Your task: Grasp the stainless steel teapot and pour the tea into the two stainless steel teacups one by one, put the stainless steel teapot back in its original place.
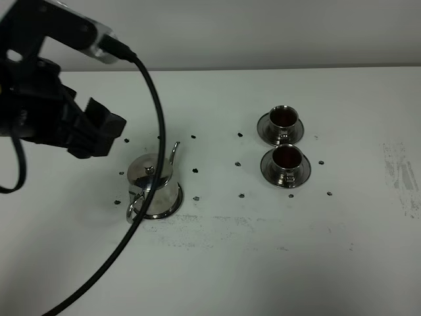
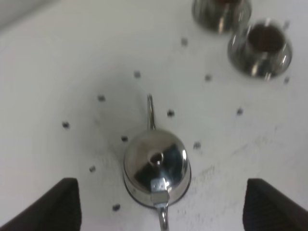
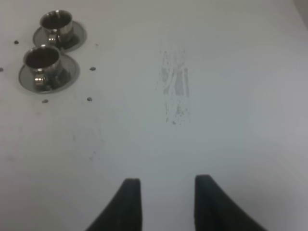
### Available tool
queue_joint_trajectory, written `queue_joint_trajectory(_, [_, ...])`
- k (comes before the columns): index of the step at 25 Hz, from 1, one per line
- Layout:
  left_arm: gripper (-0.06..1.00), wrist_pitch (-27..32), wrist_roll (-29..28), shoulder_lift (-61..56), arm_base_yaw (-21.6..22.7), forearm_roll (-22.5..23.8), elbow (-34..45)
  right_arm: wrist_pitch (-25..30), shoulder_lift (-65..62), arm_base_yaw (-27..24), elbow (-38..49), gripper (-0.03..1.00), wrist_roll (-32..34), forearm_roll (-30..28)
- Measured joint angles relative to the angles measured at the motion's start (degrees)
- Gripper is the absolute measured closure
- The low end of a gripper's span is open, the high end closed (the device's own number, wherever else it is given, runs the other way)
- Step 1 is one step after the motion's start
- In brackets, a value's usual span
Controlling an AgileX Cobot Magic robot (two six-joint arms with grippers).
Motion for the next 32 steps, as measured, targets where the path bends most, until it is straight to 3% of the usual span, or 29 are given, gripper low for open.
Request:
queue_joint_trajectory(4, [0.26, 4.8, -0.5, -7.3, 0.0, 0.3, 0.0, 0.0, 0.0, 0.0, 0.0, 0.68, 0.0, 0.0])
queue_joint_trajectory(9, [0.26, 22.0, -10.5, -17.7, 0.0, 6.4, 0.0, 0.0, 0.0, 0.0, 0.0, 0.68, 0.0, 0.0])
queue_joint_trajectory(13, [0.26, 28.9, -15.1, -24.5, 0.0, 11.8, 0.0, 0.0, 0.0, 0.0, 0.0, 0.68, 0.0, 0.0])
queue_joint_trajectory(17, [0.26, 28.9, -24.1, -29.2, 0.4, 12.7, 2.8, 0.0, 0.0, 0.0, 0.0, 0.68, 0.0, 0.0])
queue_joint_trajectory(19, [0.26, 28.8, -26.8, -32.7, 3.5, 12.1, 8.1, 0.0, 0.0, 0.0, 0.0, 0.68, 0.0, 0.0])
queue_joint_trajectory(25, [0.26, 23.9, -26.8, -44.7, 18.3, 6.2, 26.8, 0.0, 0.0, 0.0, 0.0, 0.68, 0.0, 0.0])
queue_joint_trajectory(29, [0.26, 23.7, -26.7, -51.5, 20.4, 6.1, 32.7, 0.0, 0.0, 0.0, 0.0, 0.68, 0.0, 0.0])
queue_joint_trajectory(32, [0.26, 23.0, -26.7, -56.2, 20.4, 9.0, 36.8, 0.0, 0.0, 0.0, 0.0, 0.68, 0.0, 0.0])
